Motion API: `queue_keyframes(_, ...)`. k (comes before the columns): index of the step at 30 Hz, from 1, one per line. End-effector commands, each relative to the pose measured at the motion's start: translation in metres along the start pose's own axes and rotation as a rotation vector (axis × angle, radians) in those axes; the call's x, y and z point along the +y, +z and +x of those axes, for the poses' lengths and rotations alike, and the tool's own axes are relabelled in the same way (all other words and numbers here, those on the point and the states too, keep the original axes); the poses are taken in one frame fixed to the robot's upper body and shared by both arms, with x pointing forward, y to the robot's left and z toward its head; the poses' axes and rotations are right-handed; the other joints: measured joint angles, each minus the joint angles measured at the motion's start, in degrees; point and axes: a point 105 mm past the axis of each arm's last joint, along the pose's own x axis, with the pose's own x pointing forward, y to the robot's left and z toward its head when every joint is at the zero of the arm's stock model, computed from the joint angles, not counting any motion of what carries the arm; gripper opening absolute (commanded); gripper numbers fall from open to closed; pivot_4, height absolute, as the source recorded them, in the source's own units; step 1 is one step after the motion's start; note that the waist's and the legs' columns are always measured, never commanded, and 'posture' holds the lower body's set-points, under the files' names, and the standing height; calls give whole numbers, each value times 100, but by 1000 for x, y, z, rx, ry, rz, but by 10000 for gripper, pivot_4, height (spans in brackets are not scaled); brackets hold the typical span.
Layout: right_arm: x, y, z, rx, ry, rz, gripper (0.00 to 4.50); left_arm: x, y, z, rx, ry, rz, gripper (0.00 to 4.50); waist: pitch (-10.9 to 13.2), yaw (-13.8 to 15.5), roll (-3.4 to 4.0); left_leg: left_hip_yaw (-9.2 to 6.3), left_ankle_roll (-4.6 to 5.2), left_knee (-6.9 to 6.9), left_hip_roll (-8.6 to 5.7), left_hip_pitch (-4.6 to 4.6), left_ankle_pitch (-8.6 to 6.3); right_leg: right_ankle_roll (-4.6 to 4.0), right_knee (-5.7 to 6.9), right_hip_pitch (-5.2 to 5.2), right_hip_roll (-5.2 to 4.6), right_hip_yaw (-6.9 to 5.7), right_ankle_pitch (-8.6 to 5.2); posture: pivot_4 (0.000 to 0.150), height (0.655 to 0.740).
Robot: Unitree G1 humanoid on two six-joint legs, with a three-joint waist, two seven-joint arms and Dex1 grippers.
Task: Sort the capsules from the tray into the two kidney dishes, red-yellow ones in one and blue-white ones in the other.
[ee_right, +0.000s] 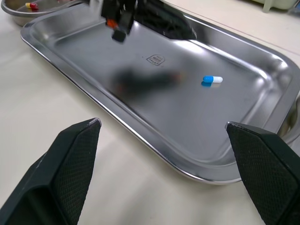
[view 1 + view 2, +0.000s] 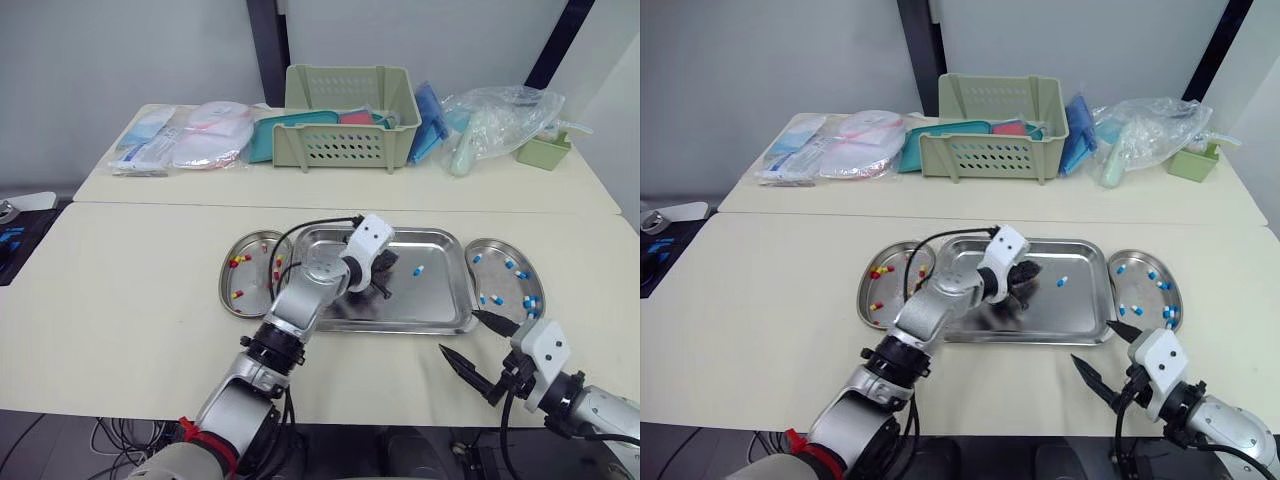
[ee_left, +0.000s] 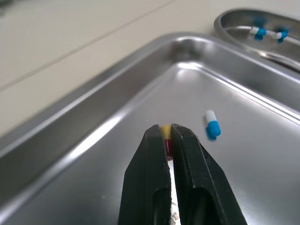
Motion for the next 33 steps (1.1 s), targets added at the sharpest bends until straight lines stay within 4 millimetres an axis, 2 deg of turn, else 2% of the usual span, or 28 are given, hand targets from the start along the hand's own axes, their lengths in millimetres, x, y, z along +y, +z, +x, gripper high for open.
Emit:
queue_keyframes(1, 1, 11, 2, -63, 29, -73, 45000, 5, 27, -35, -70, -37, 29, 213, 0, -24, 1, 1, 0, -1, 1, 1, 0, 0, 0, 0, 0, 2, 0, 1500, 7400)
queue_keyframes(5, 8, 9, 5, -71, 142, -97, 45000, 21, 27, -75, -40, -14, 10, 213, -1, -7, 3, -1, 3, -1, 3, 4, -1, 0, 2, 2, 1, -1, 0, 1500, 7400)
queue_keyframes(9, 19, 12, 12, -88, 301, -91, 45000, 41, 24, -127, -13, 41, -14, 213, 3, -26, 4, -4, 8, -5, 7, 5, -4, -1, 0, 0, 3, -3, 0, 1500, 7400)
queue_keyframes(17, 15, 29, 30, -159, 421, -100, 45000, 59, -11, -216, 116, 198, -67, 213, 11, -7, -1, -6, 9, -5, 8, 4, -5, -1, 0, -1, 1, -4, 0, 1500, 7400)
queue_keyframes(18, 15, 30, 31, -163, 431, -101, 45000, 59, -13, -223, 121, 206, -73, 213, 12, -4, -3, -7, 9, -4, 8, 3, -5, -1, 0, 0, 1, -5, 0, 1500, 7400)
queue_keyframes(23, 18, 30, 39, -175, 469, -106, 45000, 63, -21, -244, 149, 260, -76, 213, 13, 20, -4, -7, 10, -5, 7, 4, -5, -1, -1, 0, -1, -6, 0, 1500, 7400)
queue_keyframes(33, 22, 26, 44, -192, 478, -110, 45000, 73, -24, -243, 146, 265, -59, 213, 15, -7, -1, -5, 10, -7, 9, 4, -6, -2, 0, -3, 1, -4, 0, 1500, 7400)
